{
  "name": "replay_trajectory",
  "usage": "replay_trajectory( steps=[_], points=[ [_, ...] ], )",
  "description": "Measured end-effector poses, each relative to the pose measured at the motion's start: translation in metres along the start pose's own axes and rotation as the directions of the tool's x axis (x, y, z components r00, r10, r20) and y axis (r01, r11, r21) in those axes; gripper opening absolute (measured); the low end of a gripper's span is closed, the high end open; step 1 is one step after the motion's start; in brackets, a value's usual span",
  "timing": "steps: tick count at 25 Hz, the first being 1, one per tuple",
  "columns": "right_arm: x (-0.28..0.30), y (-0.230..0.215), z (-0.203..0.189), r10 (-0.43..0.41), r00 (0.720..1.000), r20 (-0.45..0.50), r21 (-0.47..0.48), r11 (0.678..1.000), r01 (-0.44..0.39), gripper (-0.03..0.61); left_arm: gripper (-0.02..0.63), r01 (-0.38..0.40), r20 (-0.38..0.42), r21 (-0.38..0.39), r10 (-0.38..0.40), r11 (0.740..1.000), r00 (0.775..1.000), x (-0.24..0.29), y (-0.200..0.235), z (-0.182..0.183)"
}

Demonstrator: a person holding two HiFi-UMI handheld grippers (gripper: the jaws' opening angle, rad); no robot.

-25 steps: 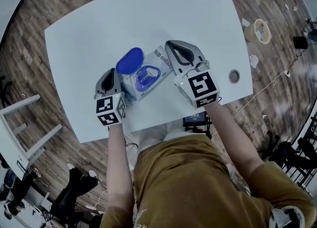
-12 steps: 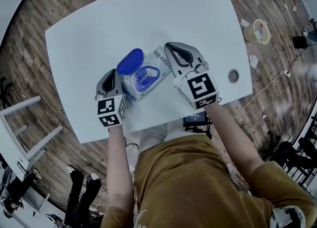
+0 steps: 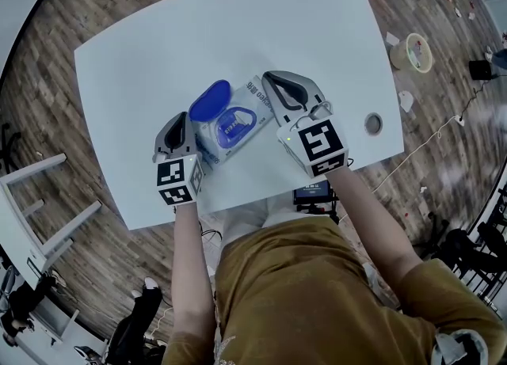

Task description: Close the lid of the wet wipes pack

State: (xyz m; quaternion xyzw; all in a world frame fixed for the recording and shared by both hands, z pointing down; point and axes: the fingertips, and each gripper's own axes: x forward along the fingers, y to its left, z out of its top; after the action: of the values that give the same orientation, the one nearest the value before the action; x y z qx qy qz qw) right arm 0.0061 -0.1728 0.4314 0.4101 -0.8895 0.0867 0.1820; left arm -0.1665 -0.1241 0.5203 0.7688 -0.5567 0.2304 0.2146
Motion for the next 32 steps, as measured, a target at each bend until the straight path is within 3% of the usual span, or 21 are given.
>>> replay_trajectory(
  steps=[7, 32],
  points=[
    [0.000, 0.001, -0.001, 0.001, 1.000, -0.010, -0.004, 1.000, -0.001, 0.006, -0.008, 0.021, 0.011, 0.050, -0.021, 0.999, 1.000, -0.004, -0.006, 0.003],
    [-0.006, 0.017, -0.004, 0.020, 1.000, -0.014, -0.022, 1.000, -0.020, 0.008, -0.008, 0.061, 0.050, 0.107, -0.067, 0.992, 0.997, -0.016, -0.024, 0.012]
  ],
)
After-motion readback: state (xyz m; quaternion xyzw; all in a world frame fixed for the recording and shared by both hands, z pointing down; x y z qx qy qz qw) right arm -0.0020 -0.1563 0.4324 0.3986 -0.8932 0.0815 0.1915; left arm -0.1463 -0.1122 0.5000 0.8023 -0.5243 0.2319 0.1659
